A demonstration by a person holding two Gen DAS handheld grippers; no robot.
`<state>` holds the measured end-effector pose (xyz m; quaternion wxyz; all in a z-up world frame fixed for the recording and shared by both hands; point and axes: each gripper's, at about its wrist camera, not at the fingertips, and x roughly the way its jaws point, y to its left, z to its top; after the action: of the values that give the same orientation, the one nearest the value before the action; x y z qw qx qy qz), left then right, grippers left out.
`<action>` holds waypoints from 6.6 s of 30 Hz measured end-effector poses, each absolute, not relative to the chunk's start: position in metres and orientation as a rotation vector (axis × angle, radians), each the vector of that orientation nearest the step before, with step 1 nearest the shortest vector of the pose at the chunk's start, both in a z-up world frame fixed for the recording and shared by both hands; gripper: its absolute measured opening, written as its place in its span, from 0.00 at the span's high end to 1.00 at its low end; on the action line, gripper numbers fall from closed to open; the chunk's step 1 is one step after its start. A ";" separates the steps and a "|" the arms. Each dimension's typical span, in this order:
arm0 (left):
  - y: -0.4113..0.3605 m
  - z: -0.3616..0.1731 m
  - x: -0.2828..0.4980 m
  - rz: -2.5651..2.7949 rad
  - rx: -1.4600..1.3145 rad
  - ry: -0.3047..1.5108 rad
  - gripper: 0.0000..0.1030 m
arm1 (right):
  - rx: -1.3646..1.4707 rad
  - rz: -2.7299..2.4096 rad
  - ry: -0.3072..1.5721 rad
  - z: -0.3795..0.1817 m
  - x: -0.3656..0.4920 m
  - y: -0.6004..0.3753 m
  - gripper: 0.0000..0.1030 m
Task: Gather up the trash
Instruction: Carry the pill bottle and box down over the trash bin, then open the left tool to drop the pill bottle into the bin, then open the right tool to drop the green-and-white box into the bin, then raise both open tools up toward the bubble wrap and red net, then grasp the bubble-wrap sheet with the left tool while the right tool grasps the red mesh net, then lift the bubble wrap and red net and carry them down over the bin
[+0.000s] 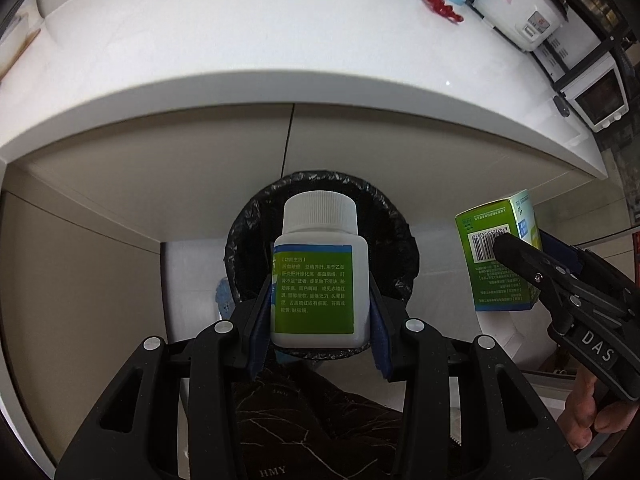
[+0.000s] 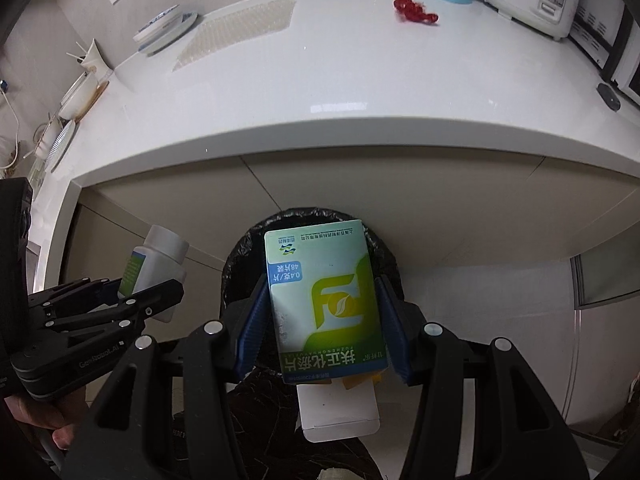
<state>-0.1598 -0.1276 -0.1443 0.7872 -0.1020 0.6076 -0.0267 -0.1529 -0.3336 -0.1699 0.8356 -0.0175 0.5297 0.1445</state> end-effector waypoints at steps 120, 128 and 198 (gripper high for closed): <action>-0.076 -0.086 -0.086 -0.036 -0.189 1.165 0.06 | -0.099 0.218 1.020 -0.110 -0.065 -0.310 0.08; -0.054 -0.069 -0.050 -0.020 -0.192 1.139 0.06 | -0.083 0.183 1.006 -0.095 -0.032 -0.303 0.08; 0.018 -0.109 0.212 0.094 -0.178 1.313 0.89 | -0.006 0.036 1.054 -0.111 0.240 -0.333 0.86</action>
<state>0.2118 0.0177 -0.1089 0.7874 -0.0828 0.6092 0.0438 0.2398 -0.3331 -0.1108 0.8642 -0.0026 0.5029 0.0172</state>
